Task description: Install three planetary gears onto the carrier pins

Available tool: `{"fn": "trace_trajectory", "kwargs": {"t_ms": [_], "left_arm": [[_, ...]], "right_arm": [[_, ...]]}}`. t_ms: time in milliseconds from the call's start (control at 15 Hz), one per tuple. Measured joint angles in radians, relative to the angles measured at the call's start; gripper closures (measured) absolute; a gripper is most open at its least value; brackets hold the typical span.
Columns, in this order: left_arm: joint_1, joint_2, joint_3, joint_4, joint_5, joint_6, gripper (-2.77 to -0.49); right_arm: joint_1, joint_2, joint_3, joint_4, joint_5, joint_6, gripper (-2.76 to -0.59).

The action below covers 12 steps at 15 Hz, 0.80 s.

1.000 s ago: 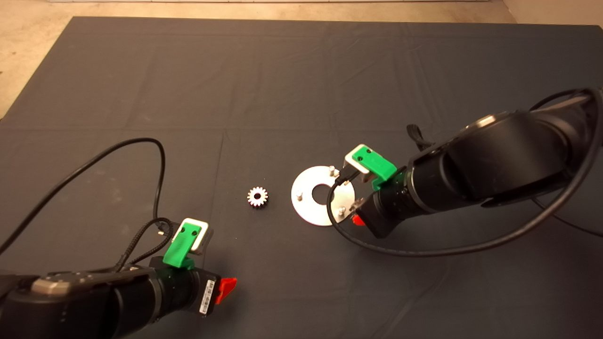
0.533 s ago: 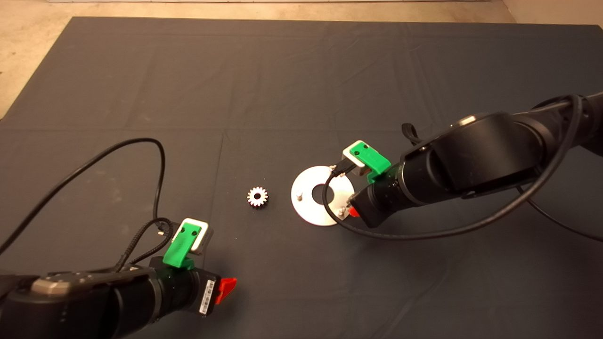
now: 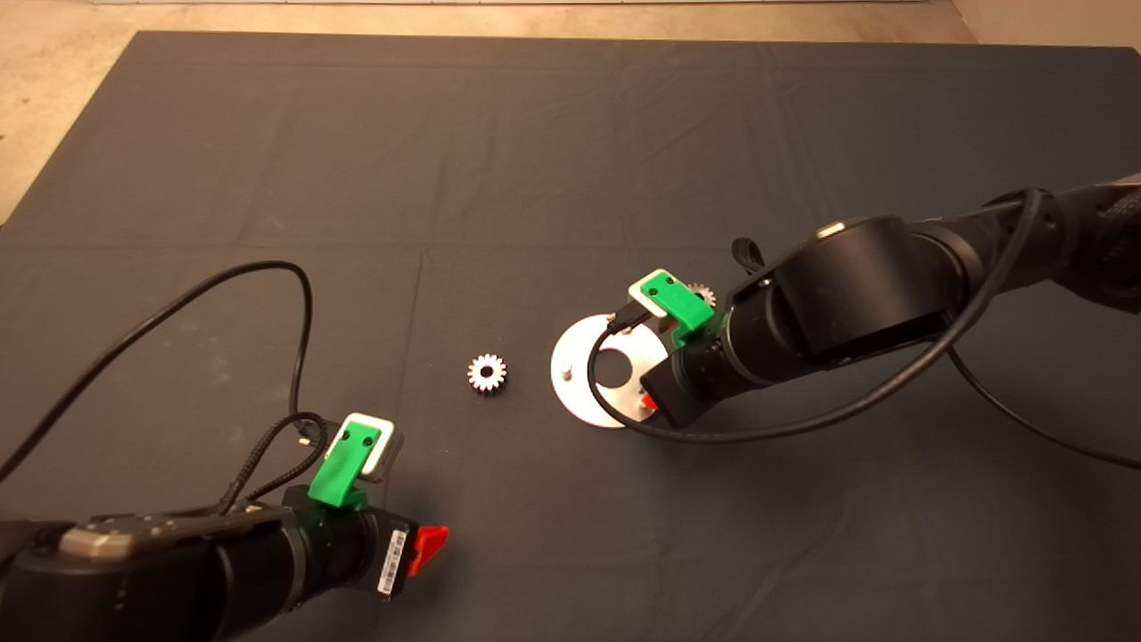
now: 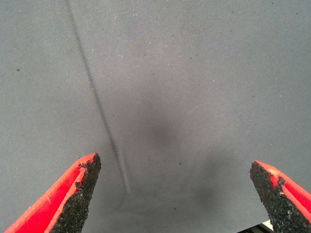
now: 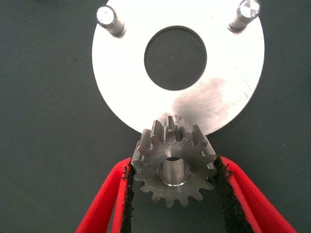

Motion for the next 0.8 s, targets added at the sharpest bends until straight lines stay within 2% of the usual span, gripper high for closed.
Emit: {"fn": "trace_trajectory", "kwargs": {"t_ms": [200, 533, 667, 800], "left_arm": [[0.000, 0.000, 0.000, 0.000, 0.000, 0.000, -2.22], [0.000, 0.000, 0.000, 0.004, 0.000, 0.000, -2.22], [0.000, 0.000, 0.000, 0.007, 0.000, 0.000, -2.22], [0.000, 0.000, 0.000, 0.010, 0.000, 0.000, -2.22]], "right_arm": [[-0.017, 0.011, -0.005, -0.002, 0.002, -0.020, -1.02], [-0.018, 0.011, -0.012, -0.002, -0.001, -0.030, -1.02], [-0.018, 0.011, -0.013, -0.002, -0.006, -0.061, -1.02], [-0.018, 0.011, -0.021, -0.002, -0.011, -0.067, -1.02]]}}
